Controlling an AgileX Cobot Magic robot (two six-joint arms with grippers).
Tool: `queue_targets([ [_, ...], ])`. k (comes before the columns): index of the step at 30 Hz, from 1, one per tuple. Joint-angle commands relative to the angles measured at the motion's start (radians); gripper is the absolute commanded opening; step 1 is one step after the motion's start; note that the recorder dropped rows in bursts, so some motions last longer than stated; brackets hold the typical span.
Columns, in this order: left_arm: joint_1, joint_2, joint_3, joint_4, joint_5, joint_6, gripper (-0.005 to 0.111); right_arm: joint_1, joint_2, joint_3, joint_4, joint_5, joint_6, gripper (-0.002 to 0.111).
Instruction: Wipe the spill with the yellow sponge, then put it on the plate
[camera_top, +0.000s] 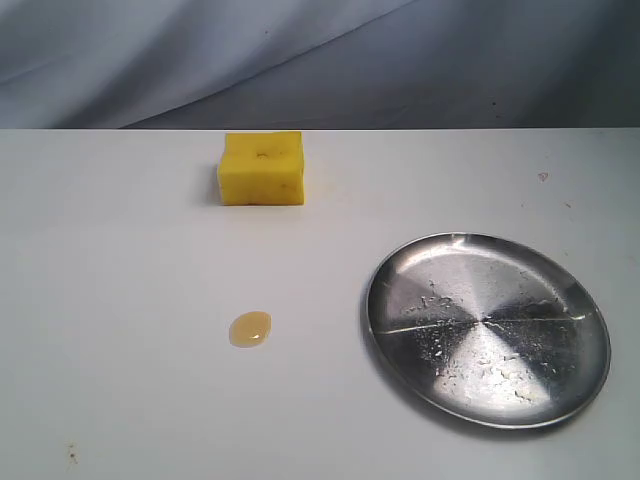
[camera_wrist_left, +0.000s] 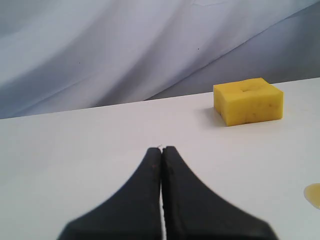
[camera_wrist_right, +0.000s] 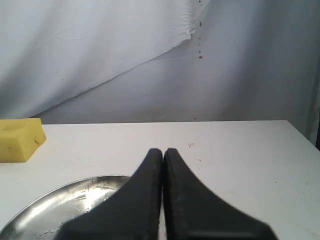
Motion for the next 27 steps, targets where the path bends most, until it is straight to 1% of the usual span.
queue_targets([
  [1, 0.001, -0.003, -0.003, 0.001, -0.007, -0.008, 0.0, -0.007, -0.005, 0.004, 0.007, -0.001, -0.004, 0.0],
  [12, 0.001, -0.003, -0.003, 0.001, -0.007, -0.008, 0.0, -0.007, -0.005, 0.004, 0.007, -0.016, -0.004, 0.0],
  [15, 0.001, -0.003, -0.003, 0.001, -0.007, -0.008, 0.0, -0.007, -0.005, 0.004, 0.022, -0.062, 0.01, 0.0],
  [19, 0.001, -0.003, -0.003, 0.001, -0.007, -0.008, 0.0, -0.007, -0.005, 0.004, 0.299, -0.153, 0.147, 0.0],
  [22, 0.001, -0.003, -0.003, 0.001, -0.007, -0.008, 0.0, -0.007, -0.005, 0.004, 0.493, -0.17, 0.169, 0.0],
  [24, 0.001, -0.003, -0.003, 0.001, -0.007, -0.008, 0.0, -0.007, -0.005, 0.004, 0.513, -0.161, 0.159, 0.0],
  [27, 0.001, -0.003, -0.003, 0.001, -0.007, -0.008, 0.0, -0.007, -0.005, -0.042, 0.437, -0.13, 0.121, 0.0],
])
